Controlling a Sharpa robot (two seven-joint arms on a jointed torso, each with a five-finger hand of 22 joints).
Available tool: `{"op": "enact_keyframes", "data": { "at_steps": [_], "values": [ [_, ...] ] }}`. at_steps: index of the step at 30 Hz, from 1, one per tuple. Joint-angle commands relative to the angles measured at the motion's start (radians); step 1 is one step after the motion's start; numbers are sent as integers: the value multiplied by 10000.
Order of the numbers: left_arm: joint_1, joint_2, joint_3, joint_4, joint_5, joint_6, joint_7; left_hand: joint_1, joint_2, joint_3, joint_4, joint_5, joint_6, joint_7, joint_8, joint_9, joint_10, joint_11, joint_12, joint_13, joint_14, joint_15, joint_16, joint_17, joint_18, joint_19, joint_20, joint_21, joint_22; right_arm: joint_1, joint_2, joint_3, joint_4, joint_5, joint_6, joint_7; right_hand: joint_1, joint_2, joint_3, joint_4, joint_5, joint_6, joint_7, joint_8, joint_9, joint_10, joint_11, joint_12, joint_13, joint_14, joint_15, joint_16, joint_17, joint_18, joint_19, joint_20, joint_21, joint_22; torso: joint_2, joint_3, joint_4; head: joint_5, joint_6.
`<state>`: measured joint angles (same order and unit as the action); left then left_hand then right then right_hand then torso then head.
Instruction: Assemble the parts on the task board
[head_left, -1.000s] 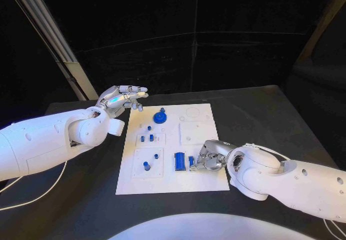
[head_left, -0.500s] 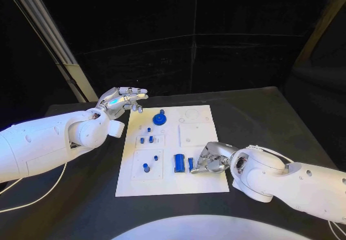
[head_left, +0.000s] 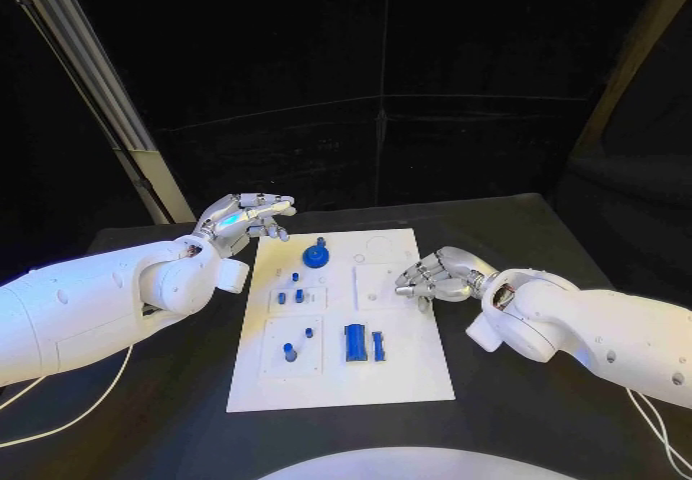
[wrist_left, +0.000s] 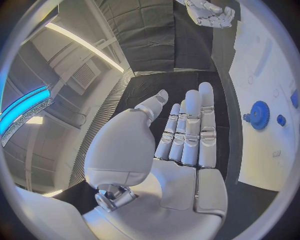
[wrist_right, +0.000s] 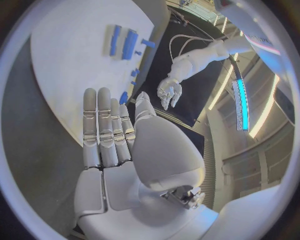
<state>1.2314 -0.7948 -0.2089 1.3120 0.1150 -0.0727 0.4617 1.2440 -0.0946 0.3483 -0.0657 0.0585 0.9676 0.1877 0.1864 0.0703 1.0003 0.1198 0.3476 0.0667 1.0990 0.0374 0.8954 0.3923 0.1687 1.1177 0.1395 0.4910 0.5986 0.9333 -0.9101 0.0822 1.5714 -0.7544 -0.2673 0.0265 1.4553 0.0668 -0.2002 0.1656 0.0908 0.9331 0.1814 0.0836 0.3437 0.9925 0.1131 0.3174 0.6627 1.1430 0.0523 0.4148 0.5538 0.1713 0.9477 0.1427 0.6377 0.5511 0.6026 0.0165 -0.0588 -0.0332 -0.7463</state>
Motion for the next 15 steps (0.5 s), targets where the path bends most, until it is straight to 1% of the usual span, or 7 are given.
{"op": "enact_keyframes", "data": {
  "at_steps": [1, 3, 4, 5, 7, 12, 15],
  "values": [
    [-24, 90, 8, -159, 367, 262, 401, -13, 151, -200, 66, 46, -109, -18, 51, -15, -92, 75, -85, -30, -653, 153, -1297, -617, 103, -623, 130, -744, -505, 144, 348, 19, -713, 3682, -70, 2507, 303, 119, 47, -297, -86, -167, 88, -162, -249, -223, 242, -797, -1132, -942, 372, -1361, -892, -55, -592, 364, -1295, -859, -254, -108, -101, 5, 227],
    [-57, 167, 7, -317, 486, 267, 494, 67, 232, -356, 98, 37, -157, 125, 3, -26, -58, 93, -306, -29, -727, 247, -2466, -1147, 146, -1021, 286, -1400, -1021, 219, 662, 25, -1263, 4234, 6, 2897, 316, 103, -12, -578, -150, -254, 147, -179, -537, -96, 318, -1285, -2123, -1071, 590, -2104, -1631, 63, -665, 592, -2184, -1525, -324, -129, -138, 24, 347],
    [-73, 207, 7, -397, 548, 253, 537, 53, 272, -429, 142, 50, -128, 21, -8, -22, -55, 153, -436, -42, -1004, 396, -3074, -1388, 112, -1179, 385, -1668, -1240, 246, 805, 27, -1502, 4430, 29, 3046, 281, 184, -5, -671, -140, -252, 169, -191, -657, -66, 341, -1463, -2512, -1214, 645, -2423, -1947, 82, -659, 703, -2500, -1767, -359, -142, -162, 52, 394],
    [-106, 280, 7, -535, 650, 228, 599, 78, 297, -478, 153, 46, -130, -5, -44, -26, -37, 186, -560, -45, -1116, 492, -3521, -1561, 96, -1361, 470, -1924, -1444, 278, 1023, 30, -1855, 4698, 67, 3250, 221, 265, -6, -817, -130, -274, 111, -197, -831, 1, 386, -1662, -3008, -1215, 730, -2726, -2333, 127, -600, 806, -2879, -2068, -383, -146, -180, 65, 464],
    [-183, 427, 8, -789, 806, 189, 681, 142, 360, -585, 168, 44, -150, 23, -158, -39, 5, 254, -867, -45, -1216, 657, -4388, -1893, 95, -1843, 657, -2525, -1922, 313, 1334, 35, -2355, 5006, 150, 3503, 36, 332, -49, -1154, -148, -337, 103, -169, -1197, 153, 466, -1967, -3899, -1074, 793, -3177, -3052, 173, -488, 958, -3593, -2634, -447, -152, -209, 83, 569],
    [-451, 889, 15, -1495, 1135, -23, 889, 254, 504, -839, 195, 53, -187, -6, -405, -53, 53, 400, -1485, -48, -1401, 951, -5816, -2500, 144, -2712, 1073, -3503, -2778, 381, 2064, 48, -3480, 5463, 345, 3815, -292, 544, -22, -1713, -144, -315, 107, -196, -1781, 340, 525, -2308, -5032, -824, 856, -3515, -4032, 122, -160, 1052, -4467, -3367, -570, -120, -209, 113, 764],
    [-574, 1136, 19, -1832, 1304, -184, 992, 308, 568, -973, 195, 53, -190, -21, -526, -54, 83, 449, -1753, -48, -1367, 1038, -6321, -2725, 163, -2859, 1180, -3733, -3073, 411, 2415, 53, -4009, 5588, 513, 3924, -427, 645, 21, -1940, -173, -320, 135, -208, -2017, 355, 561, -2437, -5413, -730, 865, -3523, -4373, 132, -31, 1062, -4778, -3636, -596, -104, -199, 160, 839]
  ]
}}
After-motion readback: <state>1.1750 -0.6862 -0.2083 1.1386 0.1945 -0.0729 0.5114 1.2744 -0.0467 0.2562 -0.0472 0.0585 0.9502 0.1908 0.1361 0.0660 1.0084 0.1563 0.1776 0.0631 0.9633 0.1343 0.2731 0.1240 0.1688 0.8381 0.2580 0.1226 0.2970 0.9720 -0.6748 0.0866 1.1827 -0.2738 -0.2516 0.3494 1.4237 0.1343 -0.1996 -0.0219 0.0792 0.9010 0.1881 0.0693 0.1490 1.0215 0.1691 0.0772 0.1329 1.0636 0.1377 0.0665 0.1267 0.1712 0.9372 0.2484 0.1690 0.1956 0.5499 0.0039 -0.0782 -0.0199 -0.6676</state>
